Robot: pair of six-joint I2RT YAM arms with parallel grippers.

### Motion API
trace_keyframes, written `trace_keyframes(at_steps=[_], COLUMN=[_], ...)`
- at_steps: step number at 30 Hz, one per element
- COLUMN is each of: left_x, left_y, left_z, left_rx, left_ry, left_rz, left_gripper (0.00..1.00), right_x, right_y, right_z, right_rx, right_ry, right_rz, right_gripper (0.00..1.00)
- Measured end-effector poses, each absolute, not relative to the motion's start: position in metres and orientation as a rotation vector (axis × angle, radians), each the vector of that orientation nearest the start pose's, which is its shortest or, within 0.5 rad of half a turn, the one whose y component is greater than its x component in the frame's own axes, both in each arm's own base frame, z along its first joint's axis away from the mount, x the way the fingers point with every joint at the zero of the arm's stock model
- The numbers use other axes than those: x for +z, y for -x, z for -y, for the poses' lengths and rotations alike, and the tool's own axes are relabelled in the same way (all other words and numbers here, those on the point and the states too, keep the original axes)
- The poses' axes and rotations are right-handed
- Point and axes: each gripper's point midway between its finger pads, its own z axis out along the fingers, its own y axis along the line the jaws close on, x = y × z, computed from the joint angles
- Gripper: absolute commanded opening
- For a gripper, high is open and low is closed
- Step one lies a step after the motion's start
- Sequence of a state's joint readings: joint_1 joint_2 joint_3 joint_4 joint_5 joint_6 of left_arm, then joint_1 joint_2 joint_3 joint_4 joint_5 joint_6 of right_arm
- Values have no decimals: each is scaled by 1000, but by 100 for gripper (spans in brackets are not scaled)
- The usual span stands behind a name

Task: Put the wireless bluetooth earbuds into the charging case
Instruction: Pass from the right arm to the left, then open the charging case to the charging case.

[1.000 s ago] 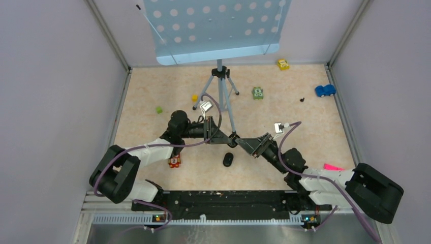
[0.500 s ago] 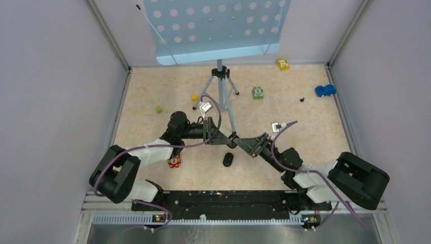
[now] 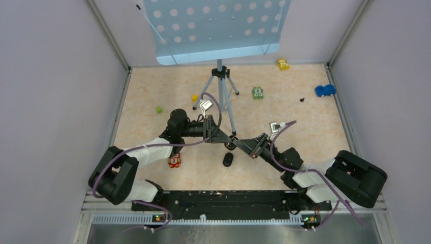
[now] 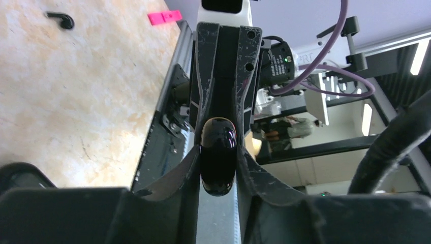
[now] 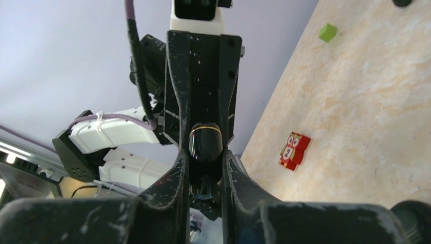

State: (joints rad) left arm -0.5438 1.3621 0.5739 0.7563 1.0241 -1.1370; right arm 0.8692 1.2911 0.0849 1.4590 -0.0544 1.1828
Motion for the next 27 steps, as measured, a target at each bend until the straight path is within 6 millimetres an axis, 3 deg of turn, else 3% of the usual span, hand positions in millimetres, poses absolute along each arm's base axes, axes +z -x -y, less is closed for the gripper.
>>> trace_keyframes(at_steps=[3,5,27], left_x=[221,222,235], left_y=[-180,-181,-173], left_z=[308,308,301], left_rx=[-2002,-2012,-2179], left_ry=[-411,-401,-367], left_rz=[-2005,-2003,-1999], left_gripper=[5,0,0], right_x=[210,210,215], right_y=[-178,-178,-168], right_z=[-286,-285,-291], right_rx=[1745,1745,1868], right_ry=[-179,-178,-44], right_rz=[-1528,-1524,-1540], right_gripper=[0,0,0])
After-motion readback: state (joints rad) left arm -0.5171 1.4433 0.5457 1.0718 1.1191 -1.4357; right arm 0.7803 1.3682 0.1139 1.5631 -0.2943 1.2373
